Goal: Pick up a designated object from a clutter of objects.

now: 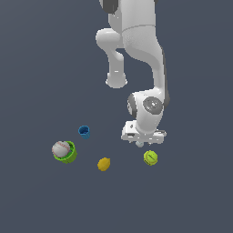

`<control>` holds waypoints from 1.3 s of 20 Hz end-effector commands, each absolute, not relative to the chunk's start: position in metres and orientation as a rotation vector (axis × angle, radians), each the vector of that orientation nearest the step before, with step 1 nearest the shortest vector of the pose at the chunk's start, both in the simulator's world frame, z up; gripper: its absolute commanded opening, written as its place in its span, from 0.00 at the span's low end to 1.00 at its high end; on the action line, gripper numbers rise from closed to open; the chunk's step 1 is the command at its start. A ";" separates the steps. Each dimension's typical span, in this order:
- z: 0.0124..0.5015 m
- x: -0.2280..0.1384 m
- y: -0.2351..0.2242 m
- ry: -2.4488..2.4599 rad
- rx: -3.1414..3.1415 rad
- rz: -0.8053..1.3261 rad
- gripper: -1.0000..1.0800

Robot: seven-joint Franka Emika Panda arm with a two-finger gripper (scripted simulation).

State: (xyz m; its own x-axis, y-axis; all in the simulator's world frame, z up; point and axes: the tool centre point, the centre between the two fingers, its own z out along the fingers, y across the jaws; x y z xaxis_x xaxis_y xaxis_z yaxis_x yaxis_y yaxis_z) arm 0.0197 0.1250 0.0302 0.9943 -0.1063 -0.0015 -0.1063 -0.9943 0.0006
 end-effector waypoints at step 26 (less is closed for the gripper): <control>0.053 0.022 0.108 -0.167 3.137 0.001 0.00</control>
